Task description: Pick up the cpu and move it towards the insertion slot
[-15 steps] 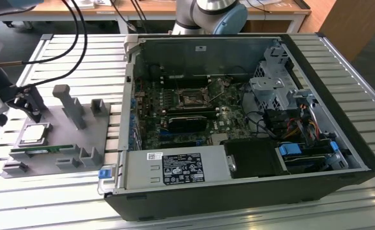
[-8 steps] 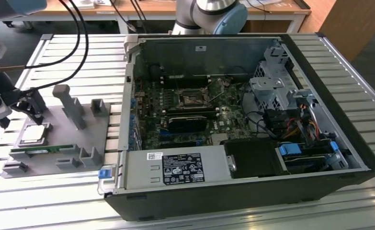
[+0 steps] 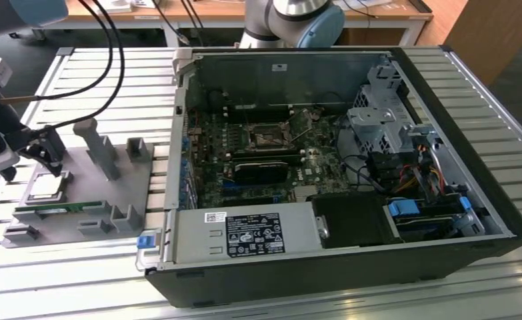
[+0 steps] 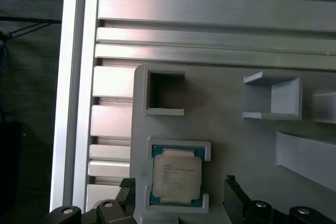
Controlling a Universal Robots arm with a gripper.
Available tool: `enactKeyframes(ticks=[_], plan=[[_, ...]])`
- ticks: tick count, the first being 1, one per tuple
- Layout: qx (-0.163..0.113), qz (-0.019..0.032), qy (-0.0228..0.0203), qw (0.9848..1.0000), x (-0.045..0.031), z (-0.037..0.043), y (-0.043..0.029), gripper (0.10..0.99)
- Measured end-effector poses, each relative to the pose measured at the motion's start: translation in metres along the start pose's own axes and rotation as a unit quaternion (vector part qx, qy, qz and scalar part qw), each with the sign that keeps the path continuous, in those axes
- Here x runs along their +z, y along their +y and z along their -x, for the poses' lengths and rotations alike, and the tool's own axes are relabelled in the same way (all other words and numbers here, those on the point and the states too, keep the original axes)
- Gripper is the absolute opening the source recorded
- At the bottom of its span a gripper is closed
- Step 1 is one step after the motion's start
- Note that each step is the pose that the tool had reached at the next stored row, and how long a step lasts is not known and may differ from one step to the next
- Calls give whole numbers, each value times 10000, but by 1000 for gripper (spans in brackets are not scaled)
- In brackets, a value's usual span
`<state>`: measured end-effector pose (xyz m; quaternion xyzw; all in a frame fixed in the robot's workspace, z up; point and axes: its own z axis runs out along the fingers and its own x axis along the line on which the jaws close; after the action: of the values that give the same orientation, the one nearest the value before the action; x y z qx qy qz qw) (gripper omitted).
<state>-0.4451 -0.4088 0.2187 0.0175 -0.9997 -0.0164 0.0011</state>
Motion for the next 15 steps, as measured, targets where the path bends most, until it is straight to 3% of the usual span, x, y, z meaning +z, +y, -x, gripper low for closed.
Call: enactKeyframes(ticks=[15], plan=[[17, 0, -5, 10000, 178, -3, -6, 761]])
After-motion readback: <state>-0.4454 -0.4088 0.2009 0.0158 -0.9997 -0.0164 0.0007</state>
